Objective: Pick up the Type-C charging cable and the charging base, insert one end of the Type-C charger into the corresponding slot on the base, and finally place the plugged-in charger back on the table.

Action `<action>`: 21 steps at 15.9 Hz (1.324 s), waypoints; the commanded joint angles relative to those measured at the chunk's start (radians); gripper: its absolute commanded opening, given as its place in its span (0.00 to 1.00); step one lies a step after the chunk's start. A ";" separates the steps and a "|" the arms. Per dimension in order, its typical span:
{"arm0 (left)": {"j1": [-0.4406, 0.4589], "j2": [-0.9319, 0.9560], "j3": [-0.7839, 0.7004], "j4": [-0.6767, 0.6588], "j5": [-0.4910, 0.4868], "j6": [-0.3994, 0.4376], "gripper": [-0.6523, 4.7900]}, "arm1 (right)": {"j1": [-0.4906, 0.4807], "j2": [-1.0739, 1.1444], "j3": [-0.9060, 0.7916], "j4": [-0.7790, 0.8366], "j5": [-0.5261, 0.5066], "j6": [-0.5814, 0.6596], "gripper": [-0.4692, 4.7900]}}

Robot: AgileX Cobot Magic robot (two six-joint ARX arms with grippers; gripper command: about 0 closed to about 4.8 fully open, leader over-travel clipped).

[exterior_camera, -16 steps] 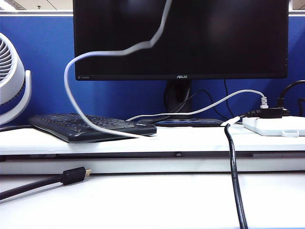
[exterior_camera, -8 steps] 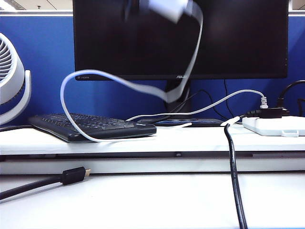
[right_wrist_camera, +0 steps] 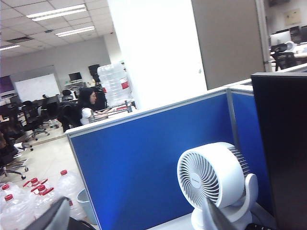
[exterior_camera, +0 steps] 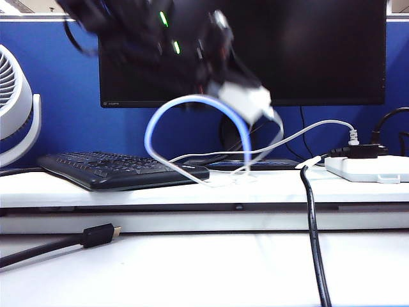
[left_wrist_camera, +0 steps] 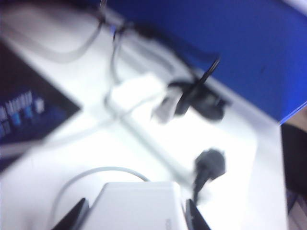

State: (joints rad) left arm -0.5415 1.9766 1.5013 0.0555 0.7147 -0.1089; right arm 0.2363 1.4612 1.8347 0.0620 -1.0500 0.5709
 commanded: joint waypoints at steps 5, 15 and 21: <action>-0.077 0.088 0.006 0.060 -0.055 0.031 0.15 | 0.000 -0.005 0.003 0.009 0.001 -0.003 0.77; -0.114 0.132 0.006 0.058 -0.205 0.049 0.60 | 0.000 -0.005 0.003 -0.013 0.001 -0.003 0.77; -0.108 0.066 0.006 0.043 -0.220 0.050 0.73 | 0.000 -0.005 0.003 -0.013 0.000 -0.003 0.77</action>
State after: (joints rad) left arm -0.6491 2.0678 1.5013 0.0746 0.5060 -0.0631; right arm 0.2356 1.4616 1.8343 0.0387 -1.0500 0.5709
